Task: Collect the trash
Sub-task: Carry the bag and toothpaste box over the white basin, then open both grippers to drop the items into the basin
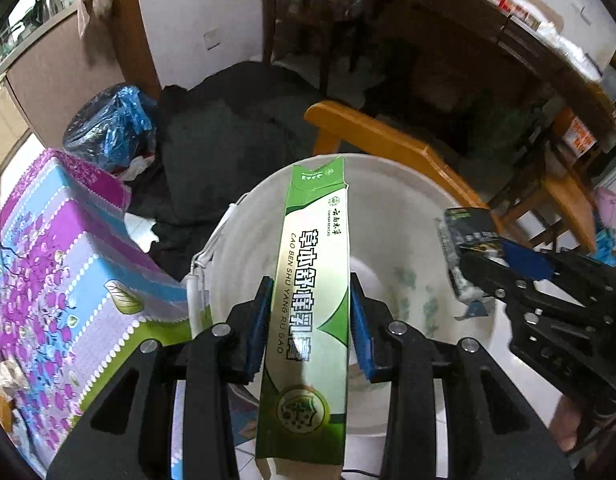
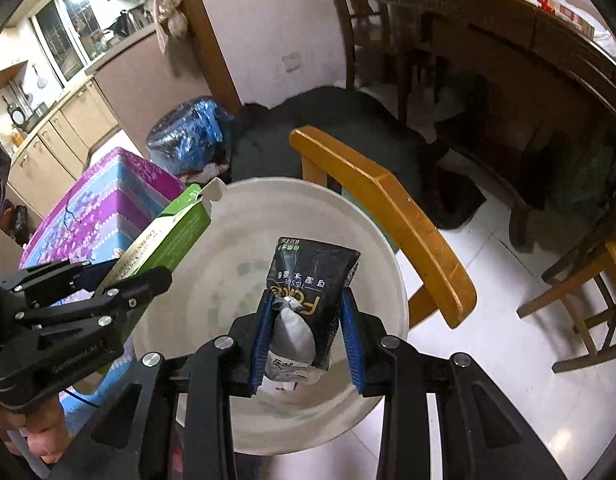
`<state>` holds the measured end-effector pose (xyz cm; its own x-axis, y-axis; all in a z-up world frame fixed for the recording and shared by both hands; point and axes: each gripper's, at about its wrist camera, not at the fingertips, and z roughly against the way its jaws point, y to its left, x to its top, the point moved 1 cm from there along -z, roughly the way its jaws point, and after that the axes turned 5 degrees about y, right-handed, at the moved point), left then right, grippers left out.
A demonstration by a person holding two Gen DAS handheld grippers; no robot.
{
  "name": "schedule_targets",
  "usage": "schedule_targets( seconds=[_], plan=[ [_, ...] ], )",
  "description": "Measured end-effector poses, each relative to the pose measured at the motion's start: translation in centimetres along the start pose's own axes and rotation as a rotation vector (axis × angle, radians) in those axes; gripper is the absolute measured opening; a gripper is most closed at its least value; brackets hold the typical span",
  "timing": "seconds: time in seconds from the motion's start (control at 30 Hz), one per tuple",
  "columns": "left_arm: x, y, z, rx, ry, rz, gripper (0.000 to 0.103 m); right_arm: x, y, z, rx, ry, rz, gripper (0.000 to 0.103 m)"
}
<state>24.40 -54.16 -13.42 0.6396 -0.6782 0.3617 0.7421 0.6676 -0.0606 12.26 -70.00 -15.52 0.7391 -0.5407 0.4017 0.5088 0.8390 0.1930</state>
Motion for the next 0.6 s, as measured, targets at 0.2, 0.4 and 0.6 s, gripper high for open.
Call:
schedule_targets(
  seconds=[0.2,0.4,0.6],
  plan=[
    [0.8,-0.2,-0.7,0.044,0.067,-0.019,0.034,0.1,-0.2,-0.5,-0.002,0.038,-0.009,0.034],
    [1.4,0.0,-1.1,0.03,0.087,0.002,0.034,0.2,0.0,-0.6,-0.007,0.046,-0.007,0.035],
    [1.3,-0.3,-1.4,0.024,0.086,0.002,0.035,-0.1,-0.1,-1.0,-0.01,0.052,-0.006,0.035]
  ],
)
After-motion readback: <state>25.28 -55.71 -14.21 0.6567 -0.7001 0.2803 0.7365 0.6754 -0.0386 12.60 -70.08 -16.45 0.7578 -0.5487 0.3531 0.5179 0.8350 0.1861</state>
